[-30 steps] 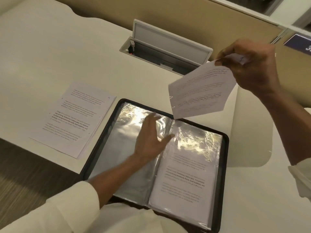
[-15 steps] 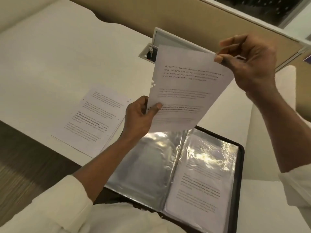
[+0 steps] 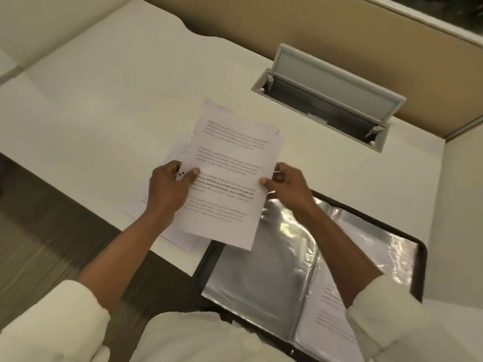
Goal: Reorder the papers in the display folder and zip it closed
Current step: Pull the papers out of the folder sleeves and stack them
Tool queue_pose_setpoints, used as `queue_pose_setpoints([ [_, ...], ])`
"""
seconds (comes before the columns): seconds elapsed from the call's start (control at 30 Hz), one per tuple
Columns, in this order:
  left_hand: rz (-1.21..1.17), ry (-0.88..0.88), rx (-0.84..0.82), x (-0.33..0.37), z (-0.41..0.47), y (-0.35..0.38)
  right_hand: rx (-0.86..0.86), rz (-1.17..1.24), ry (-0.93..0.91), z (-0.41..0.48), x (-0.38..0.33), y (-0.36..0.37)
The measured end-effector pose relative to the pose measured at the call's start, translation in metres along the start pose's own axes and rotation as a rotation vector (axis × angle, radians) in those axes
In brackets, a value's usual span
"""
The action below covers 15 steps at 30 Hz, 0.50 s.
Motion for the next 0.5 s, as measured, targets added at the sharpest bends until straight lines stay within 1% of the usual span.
queue_pose_setpoints([
  [0.1, 0.121, -0.034, 0.020, -0.019, 0.018, -0.025, 0.005, -0.030, 0.100, 0.001, 0.024, 0.045],
  [0.23, 0.337, -0.002, 0.062, -0.035, 0.040, -0.050, 0.018, 0.017, 0.176, -0.004, 0.040, 0.090],
  [0.37, 0.512, 0.006, 0.093, -0.045, 0.059, -0.067, 0.080, 0.011, 0.204, -0.001, 0.045, 0.118],
  [0.5, 0.622, -0.003, 0.090, -0.051, 0.073, -0.072, 0.119, 0.045, 0.244, 0.000, 0.043, 0.135],
])
Point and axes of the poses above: each hand's wrist, its own z-axis towards the middle knuckle, its own y-axis out of the palm, x = y × z, the point moved 4 cm from there along z, towards the middle knuckle, and after that the axes turned 3 degrees about y, right-handed, at the moved point
